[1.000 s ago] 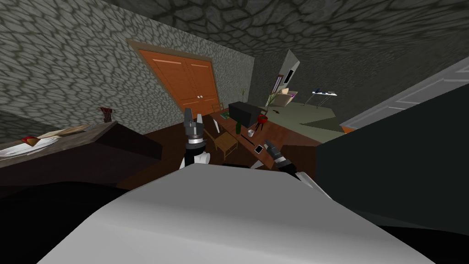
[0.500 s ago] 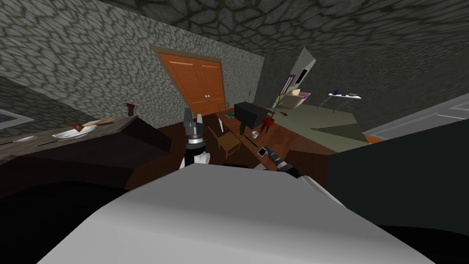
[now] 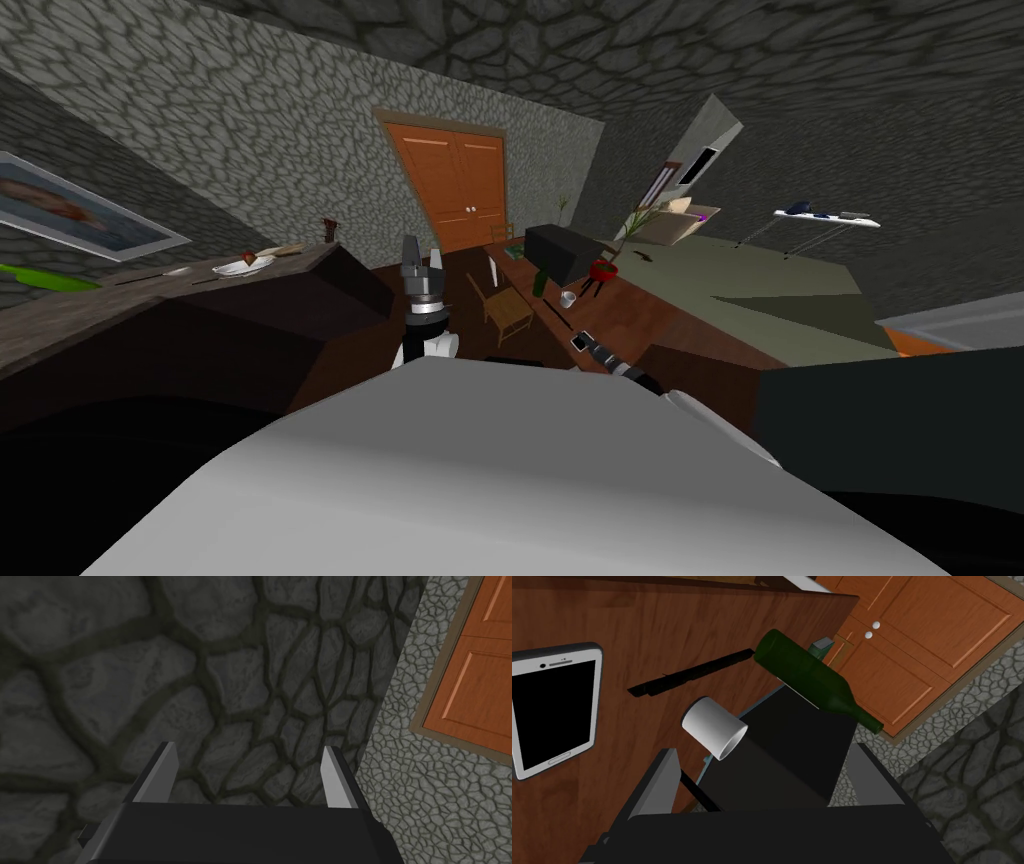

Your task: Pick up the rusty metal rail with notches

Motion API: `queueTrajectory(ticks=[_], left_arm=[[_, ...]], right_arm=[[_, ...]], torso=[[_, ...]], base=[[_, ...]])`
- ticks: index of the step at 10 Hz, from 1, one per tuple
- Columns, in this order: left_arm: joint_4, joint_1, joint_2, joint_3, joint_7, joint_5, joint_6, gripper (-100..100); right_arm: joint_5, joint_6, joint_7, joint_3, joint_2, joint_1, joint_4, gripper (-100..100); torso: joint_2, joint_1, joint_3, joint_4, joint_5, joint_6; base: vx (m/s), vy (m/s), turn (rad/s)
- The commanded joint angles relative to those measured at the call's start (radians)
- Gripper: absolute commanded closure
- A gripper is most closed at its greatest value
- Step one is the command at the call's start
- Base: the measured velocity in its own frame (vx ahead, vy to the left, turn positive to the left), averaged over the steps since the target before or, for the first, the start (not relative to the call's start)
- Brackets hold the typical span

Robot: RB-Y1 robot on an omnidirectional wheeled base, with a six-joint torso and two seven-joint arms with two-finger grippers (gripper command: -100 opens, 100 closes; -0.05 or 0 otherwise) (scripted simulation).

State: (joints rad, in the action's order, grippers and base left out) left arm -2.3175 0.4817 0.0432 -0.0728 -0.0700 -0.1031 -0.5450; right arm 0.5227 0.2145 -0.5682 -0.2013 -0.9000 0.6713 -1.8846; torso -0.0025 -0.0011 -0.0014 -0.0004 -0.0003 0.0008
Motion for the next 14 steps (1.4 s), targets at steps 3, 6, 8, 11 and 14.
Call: queueTrajectory(ticks=[3, 6, 8, 11, 14], left_arm=[[0.0, 0.0, 0.0, 0.0, 0.0, 0.0, 0.0, 0], [0.0, 0.0, 0.0, 0.0, 0.0, 0.0, 0.0, 0], [0.0, 0.0, 0.0, 0.0, 0.0, 0.0, 0.0, 0], [0.0, 0.0, 0.0, 0.0, 0.0, 0.0, 0.0, 0], [0.0, 0.0, 0.0, 0.0, 0.0, 0.0, 0.0, 0]], right_arm=[[0.096, -0.003, -0.04, -0.036, -0.068, 0.025, 0.084, -100], [0.176, -0.019, -0.084, -0.071, -0.131, 0.044, 0.145, -100], [0.219, -0.027, -0.104, -0.089, -0.159, 0.053, 0.175, -100], [0.298, -0.041, -0.141, -0.123, -0.207, 0.07, 0.234, -100], [0.398, -0.059, -0.189, -0.171, -0.261, 0.091, 0.315, -100]], torso=[[0.0, 0.0, 0.0, 0.0, 0.0, 0.0], [-0.001, 0.0, 0.0, 0.0, 0.0, 0.0], [-0.002, 0.0, -0.001, 0.0, 0.0, -0.001], [-0.003, 0.001, -0.002, 0.0, 0.0, -0.001], [-0.003, 0.001, -0.002, 0.0, 0.0, -0.001]], base=[[0.02, -0.005, 0.234], [0.034, -0.012, 0.306], [0.041, -0.012, 0.34], [0.046, -0.008, 0.346], [0.05, -0.012, 0.402]])
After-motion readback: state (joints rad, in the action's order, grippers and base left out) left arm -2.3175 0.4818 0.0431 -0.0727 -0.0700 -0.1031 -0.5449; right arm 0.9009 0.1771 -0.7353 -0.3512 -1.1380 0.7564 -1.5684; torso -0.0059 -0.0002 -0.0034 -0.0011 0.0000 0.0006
